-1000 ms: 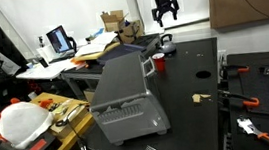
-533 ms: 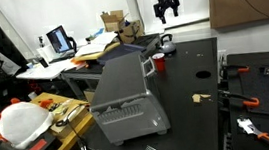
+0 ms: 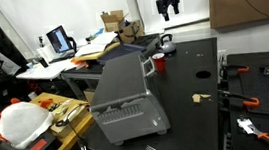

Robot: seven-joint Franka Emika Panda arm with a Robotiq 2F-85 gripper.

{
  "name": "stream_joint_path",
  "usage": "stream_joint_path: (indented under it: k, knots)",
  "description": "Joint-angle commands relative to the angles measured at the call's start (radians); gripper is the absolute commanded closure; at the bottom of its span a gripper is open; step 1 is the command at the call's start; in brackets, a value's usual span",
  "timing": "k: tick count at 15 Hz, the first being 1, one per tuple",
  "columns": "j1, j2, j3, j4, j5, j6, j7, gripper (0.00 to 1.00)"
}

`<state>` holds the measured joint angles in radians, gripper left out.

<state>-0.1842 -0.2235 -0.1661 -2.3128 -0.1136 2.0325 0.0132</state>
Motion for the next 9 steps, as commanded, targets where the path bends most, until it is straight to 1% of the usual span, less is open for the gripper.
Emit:
stream_joint_path:
  k: [1, 9]
  knots:
    - [0.01, -0.048, -0.006, -0.024, 0.005, -0.046, -0.096, 0.0]
    - [0.024, -0.056, -0.015, -0.019, 0.041, -0.066, -0.242, 0.0]
